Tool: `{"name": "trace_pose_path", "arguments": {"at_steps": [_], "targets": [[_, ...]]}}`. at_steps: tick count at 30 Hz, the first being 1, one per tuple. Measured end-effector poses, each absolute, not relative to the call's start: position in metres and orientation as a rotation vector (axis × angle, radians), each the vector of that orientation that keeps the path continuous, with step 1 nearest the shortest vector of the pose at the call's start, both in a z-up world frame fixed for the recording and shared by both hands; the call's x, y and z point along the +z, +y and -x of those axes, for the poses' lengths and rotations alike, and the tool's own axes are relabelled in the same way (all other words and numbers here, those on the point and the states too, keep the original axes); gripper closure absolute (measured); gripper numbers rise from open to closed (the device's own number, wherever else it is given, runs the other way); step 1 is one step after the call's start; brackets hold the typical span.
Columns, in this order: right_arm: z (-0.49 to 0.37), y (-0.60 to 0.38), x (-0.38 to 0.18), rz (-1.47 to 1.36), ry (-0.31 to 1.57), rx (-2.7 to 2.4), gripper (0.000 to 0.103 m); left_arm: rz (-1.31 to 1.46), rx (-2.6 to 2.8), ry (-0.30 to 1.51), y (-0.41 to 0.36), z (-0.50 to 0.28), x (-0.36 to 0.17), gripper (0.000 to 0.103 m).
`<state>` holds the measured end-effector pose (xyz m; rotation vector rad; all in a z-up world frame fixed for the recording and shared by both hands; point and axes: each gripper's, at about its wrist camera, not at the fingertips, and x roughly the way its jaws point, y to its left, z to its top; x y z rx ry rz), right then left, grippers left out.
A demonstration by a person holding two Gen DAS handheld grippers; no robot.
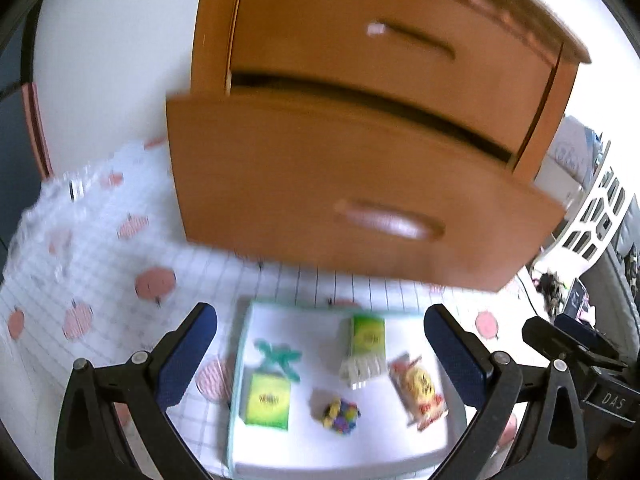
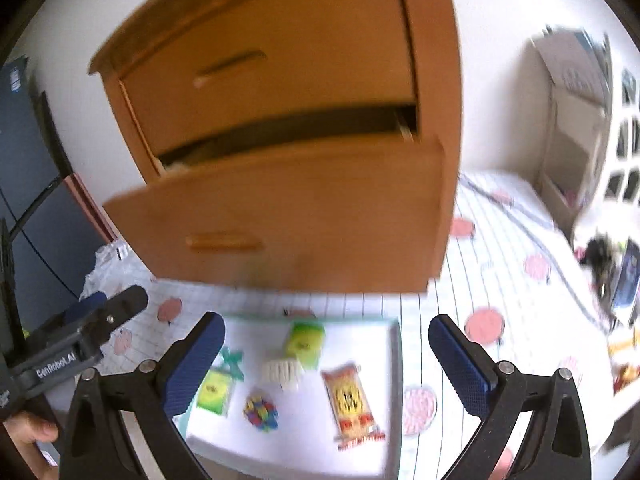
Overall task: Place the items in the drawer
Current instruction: 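Withdraw both tools from the drawer back over the white tray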
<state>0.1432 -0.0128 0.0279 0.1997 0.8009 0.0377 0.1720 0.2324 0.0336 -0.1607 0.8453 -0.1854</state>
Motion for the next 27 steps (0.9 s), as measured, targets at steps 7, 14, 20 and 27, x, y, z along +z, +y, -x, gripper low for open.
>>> {"name": "trace_pose_path", "arguments": {"at_steps": [7,14,20,27], "targets": [[-0.134,-0.019,-0.029,-0.219,0.916,0.016,0.000,0.158,-0.173,0.978,0.229,-0.164,-0.022,0.000],[-0.130,-0.017,-0.087,-0.231,1.044,0.013,0.000,0.146,-0.164,1.155,0.224,-0.158,-0.076,0.000],[-0.128,-0.014,-0.121,-0.241,1.120,0.015,0.000,0.110,-0.167,1.253,0.212,-0.148,-0.105,0.000],[-0.131,-0.015,-0.138,-0.239,1.142,0.015,0.000,0.093,-0.168,1.262,0.205,-0.150,-0.114,0.001]]}}
